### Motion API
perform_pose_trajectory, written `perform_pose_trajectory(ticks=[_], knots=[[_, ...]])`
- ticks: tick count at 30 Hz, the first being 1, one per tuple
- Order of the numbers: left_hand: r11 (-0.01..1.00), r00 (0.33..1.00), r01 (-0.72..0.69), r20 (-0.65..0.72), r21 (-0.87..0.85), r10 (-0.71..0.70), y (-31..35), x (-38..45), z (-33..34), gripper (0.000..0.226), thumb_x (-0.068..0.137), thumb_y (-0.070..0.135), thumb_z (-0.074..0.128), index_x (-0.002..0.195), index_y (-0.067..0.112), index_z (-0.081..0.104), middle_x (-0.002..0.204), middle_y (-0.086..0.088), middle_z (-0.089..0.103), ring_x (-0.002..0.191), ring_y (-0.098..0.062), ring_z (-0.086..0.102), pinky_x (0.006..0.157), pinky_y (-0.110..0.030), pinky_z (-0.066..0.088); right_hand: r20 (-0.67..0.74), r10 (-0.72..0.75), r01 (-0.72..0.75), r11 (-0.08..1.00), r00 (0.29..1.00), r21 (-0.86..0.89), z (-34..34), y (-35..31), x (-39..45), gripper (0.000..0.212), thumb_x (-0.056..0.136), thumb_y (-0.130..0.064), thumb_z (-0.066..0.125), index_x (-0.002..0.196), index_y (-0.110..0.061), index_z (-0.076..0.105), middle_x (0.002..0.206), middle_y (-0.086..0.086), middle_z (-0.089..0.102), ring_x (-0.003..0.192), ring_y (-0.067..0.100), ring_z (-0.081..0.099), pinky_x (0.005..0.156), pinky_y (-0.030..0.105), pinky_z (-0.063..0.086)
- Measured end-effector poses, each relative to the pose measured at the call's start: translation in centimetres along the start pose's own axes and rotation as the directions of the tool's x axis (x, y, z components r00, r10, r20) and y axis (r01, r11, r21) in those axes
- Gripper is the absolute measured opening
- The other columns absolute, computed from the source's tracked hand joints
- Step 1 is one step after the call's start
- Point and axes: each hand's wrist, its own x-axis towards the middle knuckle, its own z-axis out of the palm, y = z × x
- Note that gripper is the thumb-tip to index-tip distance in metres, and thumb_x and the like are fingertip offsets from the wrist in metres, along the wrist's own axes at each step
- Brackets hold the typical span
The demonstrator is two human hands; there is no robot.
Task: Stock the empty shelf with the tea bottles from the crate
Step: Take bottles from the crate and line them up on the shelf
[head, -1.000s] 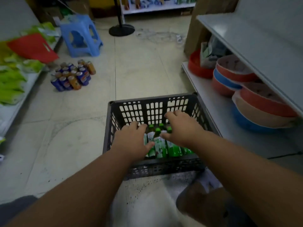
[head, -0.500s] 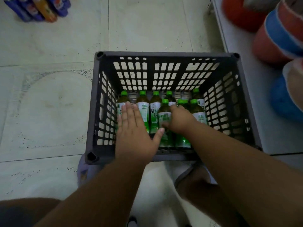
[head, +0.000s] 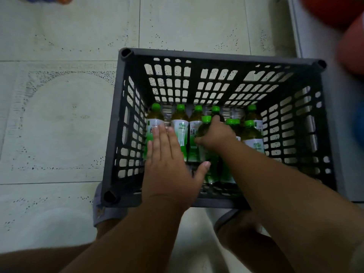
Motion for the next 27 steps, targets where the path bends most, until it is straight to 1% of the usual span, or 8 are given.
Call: perform_pose_trajectory(ticks=[5, 10, 13, 18, 20, 22, 24, 27], knots=[[1.000, 1.000, -0.002, 0.022, -0.002, 0.002, 0.1, 0.0, -0.1, 0.106, 0.083, 0.081, 0.004, 0.154, 0.007, -0.020, 0.162, -0.015, -0.023, 0.150, -0.025, -0.024, 0.121, -0.040, -0.011, 0.165, -0.093, 0.005, 0.882, 0.982, 0.471, -0.9, 2.1, -0.8, 0.084, 0.061, -0.046, 0.092, 0.128, -0.017, 0.050, 0.119, 0.003, 0.065, 0.109, 0.027, 0.063, 0.096, 0.048, 0.054], [1.000, 1.000, -0.001, 0.019, -0.017, 0.002, 0.0, 0.0, 0.0, 0.107, 0.081, 0.084, 0.001, 0.154, 0.008, -0.020, 0.162, -0.013, -0.024, 0.149, -0.023, -0.024, 0.119, -0.037, -0.014, 0.075, -0.167, 0.077, 0.747, 0.983, 0.660, -2.5, 2.8, -2.6, 0.049, 0.066, -0.028, 0.093, 0.106, -0.021, 0.066, 0.100, -0.002, 0.075, 0.094, 0.016, 0.071, 0.089, 0.041, 0.058], [1.000, 1.000, -0.006, 0.025, -0.007, 0.006, -0.1, 0.0, -0.2, 0.109, 0.081, 0.086, 0.002, 0.154, 0.008, -0.020, 0.163, -0.015, -0.021, 0.150, -0.024, -0.022, 0.120, -0.039, -0.011, -0.042, -0.182, 0.164, 0.730, 0.982, 0.664, -4.9, 1.9, -5.2, 0.040, 0.067, -0.023, 0.091, 0.096, -0.026, 0.063, 0.094, -0.004, 0.072, 0.088, 0.013, 0.069, 0.073, 0.030, 0.055], [0.997, 0.992, -0.065, 0.102, -0.044, 0.069, -0.1, -0.7, -1.7, 0.107, 0.082, 0.083, 0.013, 0.153, 0.011, -0.021, 0.164, -0.011, -0.021, 0.149, -0.021, -0.022, 0.123, -0.041, -0.004, -0.238, -0.258, 0.348, 0.771, 0.936, 0.533, -10.3, 0.9, -11.3, 0.052, 0.067, -0.035, 0.091, 0.108, -0.027, 0.059, 0.099, -0.007, 0.067, 0.091, 0.012, 0.065, 0.077, 0.033, 0.055], [0.979, 0.986, -0.069, 0.133, -0.191, 0.096, 0.4, -1.4, -3.5, 0.107, 0.084, 0.078, 0.038, 0.157, 0.018, -0.012, 0.167, -0.008, -0.006, 0.153, -0.020, -0.007, 0.124, -0.046, 0.011, -0.299, -0.294, 0.413, 0.754, 0.908, 0.511, -12.5, 0.9, -14.4, 0.052, 0.066, -0.038, 0.091, 0.105, -0.030, 0.058, 0.097, -0.009, 0.065, 0.088, 0.008, 0.063, 0.070, 0.027, 0.052], [0.928, 0.988, -0.062, 0.111, -0.368, 0.110, 1.7, -2.8, -6.2, 0.108, 0.080, 0.072, 0.060, 0.159, 0.023, 0.005, 0.165, -0.005, 0.021, 0.150, -0.023, 0.022, 0.118, -0.050, 0.029, -0.362, -0.317, 0.470, 0.727, 0.877, 0.501, -14.7, 0.9, -18.1, 0.048, 0.066, -0.039, 0.091, 0.100, -0.033, 0.057, 0.095, -0.010, 0.065, 0.086, 0.005, 0.062, 0.067, 0.023, 0.048], [0.882, 0.990, -0.108, 0.031, -0.458, 0.137, 3.2, -4.6, -9.2, 0.107, 0.072, 0.074, 0.065, 0.157, 0.027, 0.021, 0.158, 0.001, 0.037, 0.141, -0.019, 0.038, 0.111, -0.047, 0.038, -0.423, -0.333, 0.526, 0.678, 0.843, 0.514, -16.6, 1.2, -22.0, 0.047, 0.067, -0.039, 0.091, 0.101, -0.032, 0.058, 0.096, -0.009, 0.066, 0.087, 0.006, 0.064, 0.071, 0.025, 0.051], [0.832, 0.981, -0.192, -0.096, -0.520, 0.167, 5.6, -8.3, -12.9, 0.106, 0.060, 0.079, 0.064, 0.149, 0.031, 0.034, 0.148, 0.010, 0.045, 0.129, -0.009, 0.045, 0.100, -0.034, 0.041, -0.513, -0.327, 0.590, 0.619, 0.794, 0.518, -19.1, 2.3, -28.2, 0.050, 0.067, -0.039, 0.091, 0.105, -0.028, 0.060, 0.097, -0.009, 0.068, 0.088, 0.005, 0.065, 0.075, 0.025, 0.054]])
